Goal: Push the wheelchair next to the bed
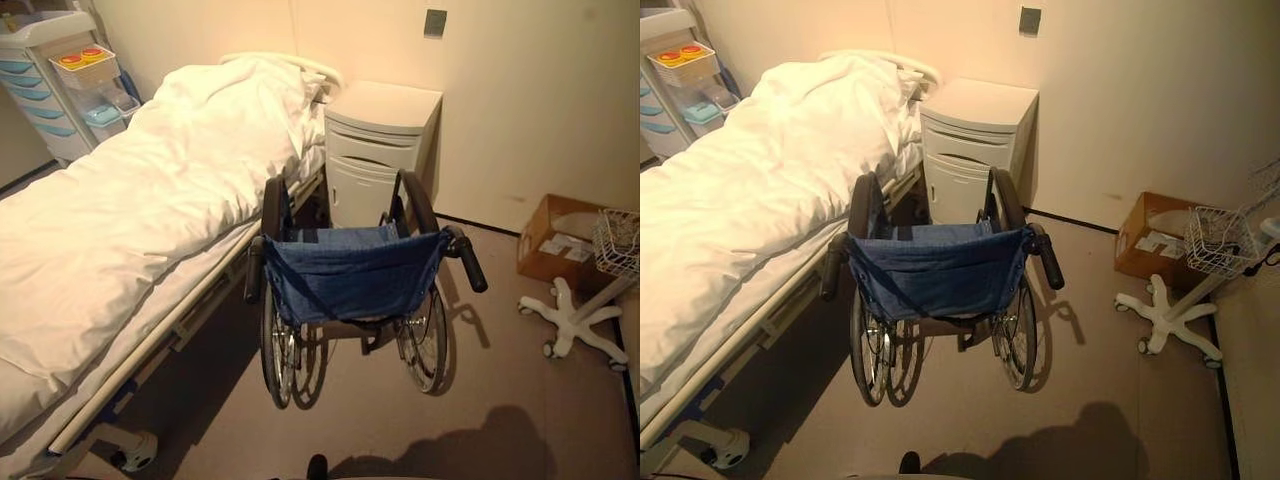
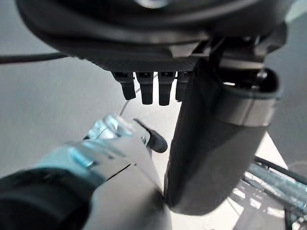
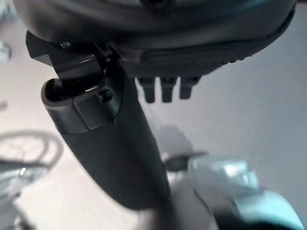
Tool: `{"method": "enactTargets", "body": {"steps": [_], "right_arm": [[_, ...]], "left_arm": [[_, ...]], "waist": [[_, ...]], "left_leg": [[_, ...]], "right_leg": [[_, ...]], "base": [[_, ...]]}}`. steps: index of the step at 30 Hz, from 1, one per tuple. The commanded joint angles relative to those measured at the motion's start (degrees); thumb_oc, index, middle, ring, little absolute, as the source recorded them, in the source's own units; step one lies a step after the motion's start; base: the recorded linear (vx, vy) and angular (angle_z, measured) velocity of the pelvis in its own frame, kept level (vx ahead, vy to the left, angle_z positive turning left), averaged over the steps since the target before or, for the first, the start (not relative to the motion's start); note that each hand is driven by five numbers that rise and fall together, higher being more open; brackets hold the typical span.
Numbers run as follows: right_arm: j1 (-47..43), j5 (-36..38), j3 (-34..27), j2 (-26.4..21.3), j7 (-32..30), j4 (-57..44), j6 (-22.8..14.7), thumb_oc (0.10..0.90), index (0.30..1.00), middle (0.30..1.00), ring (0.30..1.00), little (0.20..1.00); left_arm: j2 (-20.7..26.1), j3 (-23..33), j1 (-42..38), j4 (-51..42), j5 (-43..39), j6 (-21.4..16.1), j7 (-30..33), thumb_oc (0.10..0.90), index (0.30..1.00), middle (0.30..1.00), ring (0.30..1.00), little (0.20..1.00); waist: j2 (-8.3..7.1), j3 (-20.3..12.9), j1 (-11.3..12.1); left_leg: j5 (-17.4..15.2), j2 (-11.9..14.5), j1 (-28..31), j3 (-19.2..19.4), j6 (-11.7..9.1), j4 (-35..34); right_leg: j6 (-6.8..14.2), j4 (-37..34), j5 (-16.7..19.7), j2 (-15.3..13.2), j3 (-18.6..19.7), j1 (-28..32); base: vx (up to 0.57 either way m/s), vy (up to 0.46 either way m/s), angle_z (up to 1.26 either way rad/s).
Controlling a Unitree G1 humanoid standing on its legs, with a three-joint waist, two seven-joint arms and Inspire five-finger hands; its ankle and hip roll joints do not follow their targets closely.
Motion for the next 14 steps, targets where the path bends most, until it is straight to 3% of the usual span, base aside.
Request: {"method": "enactTargets", "body": {"steps": [1, 5, 14], "right_arm": [[-1.1, -4.7, 1.7, -1.2, 9.7, 0.6, -0.6, 0.800, 0.900, 0.900, 0.900, 0.900], [-1.2, -3.3, 0.5, -1.3, 12.5, 3.1, 2.5, 0.800, 0.900, 0.900, 0.900, 0.900], [-2.0, -4.3, 1.8, -0.4, 13.6, 3.8, 2.7, 0.800, 0.900, 0.900, 0.900, 0.900]], "left_arm": [[-2.4, -1.5, -2.2, 3.8, 5.0, 1.8, 1.2, 0.800, 0.900, 0.900, 0.900, 0.900], [-3.3, -3.5, -2.2, 3.8, 5.3, 0.3, 1.1, 0.800, 0.900, 0.900, 0.900, 0.900], [-3.5, -5.5, -2.8, 3.7, 7.3, 1.6, -1.6, 0.800, 0.900, 0.900, 0.900, 0.900]], "waist": [[2.75, -0.3, 0.5], [2.60, -0.5, 0.5], [2.45, -0.9, 0.6]], "left_leg": [[-5.6, 4.1, 4.5, 1.0, -3.8, 0.8], [-5.9, 4.0, 4.7, 1.2, -3.6, 0.8], [-6.0, 3.9, 4.8, 1.4, -3.5, 0.6]], "right_leg": [[2.5, 2.4, 7.5, -3.5, 0.3, -8.0], [2.5, 2.4, 7.3, -3.4, 0.5, -7.8], [2.6, 2.2, 7.8, -3.3, 0.7, -7.8]], "base": [[-0.05, 0.019, -0.03], [-0.02, 0.005, 0.00], [0.00, 0.000, 0.00]]}}
